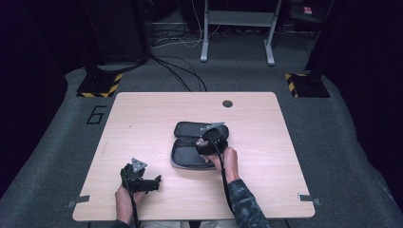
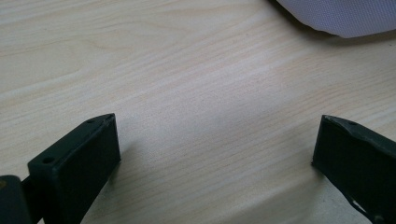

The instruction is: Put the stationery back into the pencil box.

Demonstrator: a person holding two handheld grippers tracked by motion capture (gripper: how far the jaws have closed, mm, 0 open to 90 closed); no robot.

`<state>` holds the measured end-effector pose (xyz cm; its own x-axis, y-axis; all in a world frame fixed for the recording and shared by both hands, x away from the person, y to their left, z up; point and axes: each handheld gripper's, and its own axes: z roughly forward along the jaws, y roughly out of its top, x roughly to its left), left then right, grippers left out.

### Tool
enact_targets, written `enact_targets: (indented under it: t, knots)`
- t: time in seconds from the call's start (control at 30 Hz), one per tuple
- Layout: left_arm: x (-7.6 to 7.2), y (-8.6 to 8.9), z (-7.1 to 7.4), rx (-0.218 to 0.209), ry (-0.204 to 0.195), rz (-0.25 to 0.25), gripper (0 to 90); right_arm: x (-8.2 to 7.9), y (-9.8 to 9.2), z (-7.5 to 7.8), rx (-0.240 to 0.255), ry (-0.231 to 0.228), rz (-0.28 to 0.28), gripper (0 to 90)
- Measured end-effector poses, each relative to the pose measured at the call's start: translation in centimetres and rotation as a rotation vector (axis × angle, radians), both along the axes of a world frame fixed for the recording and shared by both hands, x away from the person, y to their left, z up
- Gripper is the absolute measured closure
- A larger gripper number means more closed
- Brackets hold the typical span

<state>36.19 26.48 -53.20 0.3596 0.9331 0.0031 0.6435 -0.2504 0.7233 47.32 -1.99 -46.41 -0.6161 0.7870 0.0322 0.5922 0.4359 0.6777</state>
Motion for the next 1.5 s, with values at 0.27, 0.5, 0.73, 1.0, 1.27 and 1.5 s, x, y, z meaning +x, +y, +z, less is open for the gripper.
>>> enact_targets:
  t: [0.27, 0.5, 0.73, 1.0, 1.27, 1.5]
  knots:
    - [0.0, 0.0, 0.0, 0.0, 0.001, 0.0, 0.7, 0.2, 0.8, -1.2, -0.019, 0.049, 0.011, 38.3]
    - [0.0, 0.0, 0.0, 0.0, 0.001, 0.0, 0.6, 0.2, 0.8, -1.5, -0.023, 0.067, 0.006, 29.2]
    - [0.0, 0.0, 0.0, 0.0, 0.001, -0.001, 0.6, -0.6, 0.0, -0.2, 0.02, 0.038, 0.018, 13.3]
    - [0.0, 0.0, 0.0, 0.001, 0.007, -0.004, 0.7, -2.8, -2.6, 2.5, 0.065, -0.036, 0.027, 6.1]
    - [0.0, 0.0, 0.0, -0.001, 0.003, -0.003, 0.7, -5.7, -7.0, 4.6, 0.073, -0.109, -0.04, 5.9]
    - [0.0, 0.0, 0.0, 0.0, 0.006, -0.005, 0.7, -8.2, -12.3, 4.3, 0.058, -0.142, -0.155, 6.0]
